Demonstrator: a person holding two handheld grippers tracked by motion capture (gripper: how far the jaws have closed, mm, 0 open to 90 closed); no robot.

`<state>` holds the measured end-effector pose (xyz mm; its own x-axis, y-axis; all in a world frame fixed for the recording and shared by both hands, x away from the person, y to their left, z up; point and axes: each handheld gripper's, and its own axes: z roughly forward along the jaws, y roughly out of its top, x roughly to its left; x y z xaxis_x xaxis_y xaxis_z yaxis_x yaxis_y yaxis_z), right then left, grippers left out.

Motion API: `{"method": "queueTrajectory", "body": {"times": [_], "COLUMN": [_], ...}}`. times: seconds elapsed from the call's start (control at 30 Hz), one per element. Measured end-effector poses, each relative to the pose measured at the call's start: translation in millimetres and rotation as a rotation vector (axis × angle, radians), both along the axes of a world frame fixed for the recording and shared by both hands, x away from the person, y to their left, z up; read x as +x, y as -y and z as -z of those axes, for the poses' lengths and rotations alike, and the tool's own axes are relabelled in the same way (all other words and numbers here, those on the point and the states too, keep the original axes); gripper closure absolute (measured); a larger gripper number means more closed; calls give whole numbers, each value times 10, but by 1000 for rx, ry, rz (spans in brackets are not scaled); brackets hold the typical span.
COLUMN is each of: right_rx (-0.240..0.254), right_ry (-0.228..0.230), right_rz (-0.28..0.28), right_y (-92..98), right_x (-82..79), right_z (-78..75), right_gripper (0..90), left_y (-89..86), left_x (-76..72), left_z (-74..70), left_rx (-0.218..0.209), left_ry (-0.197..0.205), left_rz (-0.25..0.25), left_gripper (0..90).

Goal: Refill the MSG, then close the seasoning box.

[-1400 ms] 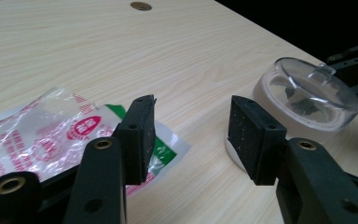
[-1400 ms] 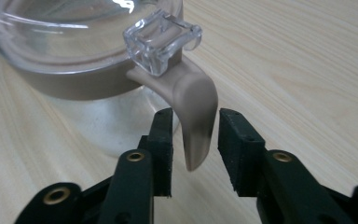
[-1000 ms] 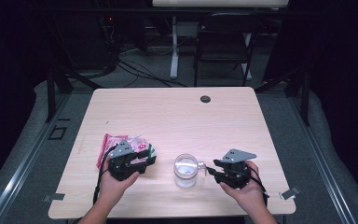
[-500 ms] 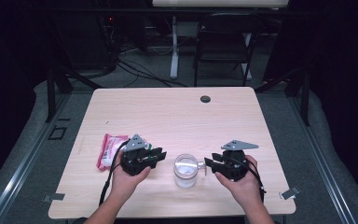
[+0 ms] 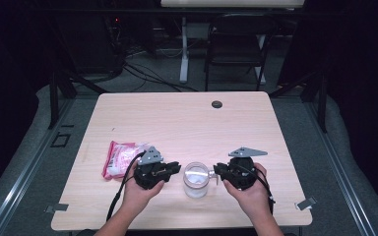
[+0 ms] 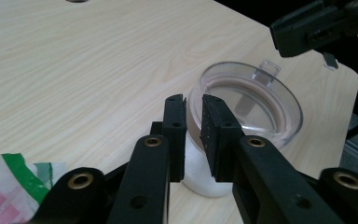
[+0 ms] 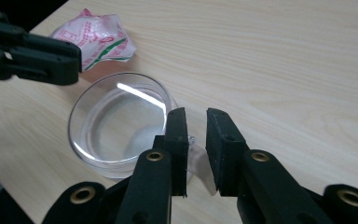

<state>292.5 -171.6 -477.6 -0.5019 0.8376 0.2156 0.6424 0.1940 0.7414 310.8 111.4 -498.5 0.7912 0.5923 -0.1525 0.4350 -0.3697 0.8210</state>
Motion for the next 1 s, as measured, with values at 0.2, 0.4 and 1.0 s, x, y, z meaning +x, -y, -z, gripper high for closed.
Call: {"method": "queueTrajectory", "body": {"times": [0.2,0.4,1.0], "right_rx": [22,27,46], "right_ry": [-17,-48,-46], "right_rz": [13,5,-6], "right_y": [-14,-28,-6], "right_x": [-2,7,33], "right_z": [25,70,94], "right_gripper": [800,812,844], "left_y": [7,0,67], "left_x": [-49,-72,-150], "left_z": [75,130,242], "left_rx": [18,33,66], "left_ry": [-24,-49,-54], "left_rz": [27,55,94], "left_gripper": [851,880,897]}}
